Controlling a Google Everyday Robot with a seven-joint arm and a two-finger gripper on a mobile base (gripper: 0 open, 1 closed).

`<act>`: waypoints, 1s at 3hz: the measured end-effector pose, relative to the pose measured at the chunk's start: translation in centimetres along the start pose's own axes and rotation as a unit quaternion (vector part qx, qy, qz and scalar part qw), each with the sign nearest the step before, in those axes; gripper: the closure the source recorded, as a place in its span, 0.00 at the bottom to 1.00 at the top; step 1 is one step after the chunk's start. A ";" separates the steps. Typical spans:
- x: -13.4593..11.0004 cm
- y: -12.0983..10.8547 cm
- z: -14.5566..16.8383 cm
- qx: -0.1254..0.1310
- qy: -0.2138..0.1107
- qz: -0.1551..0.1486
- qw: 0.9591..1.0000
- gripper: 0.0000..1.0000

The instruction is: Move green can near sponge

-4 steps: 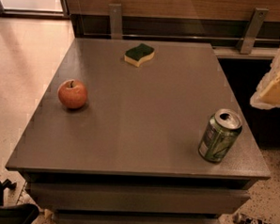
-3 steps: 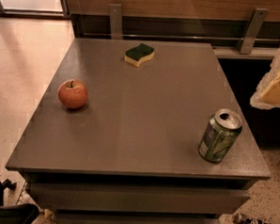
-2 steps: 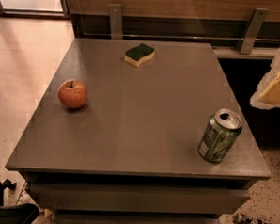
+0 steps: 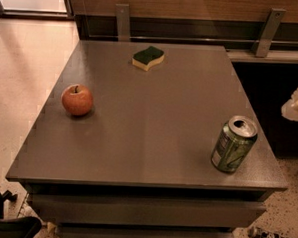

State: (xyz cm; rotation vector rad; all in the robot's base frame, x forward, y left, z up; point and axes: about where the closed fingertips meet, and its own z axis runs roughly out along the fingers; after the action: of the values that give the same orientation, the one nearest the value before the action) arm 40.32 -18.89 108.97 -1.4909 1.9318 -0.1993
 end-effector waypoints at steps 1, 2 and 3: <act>3.8 -0.1 1.3 -0.010 -0.050 0.064 0.997 0.00; 5.7 1.2 3.3 -0.037 -0.108 0.122 0.986 0.00; 5.0 3.0 4.7 -0.070 -0.174 0.159 0.969 0.00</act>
Offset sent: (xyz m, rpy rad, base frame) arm -0.0016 -0.0308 -0.0803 0.6454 0.1290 -0.0238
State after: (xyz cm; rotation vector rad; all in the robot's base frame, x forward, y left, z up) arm 40.09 -21.13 101.80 -1.1827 1.8879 0.3267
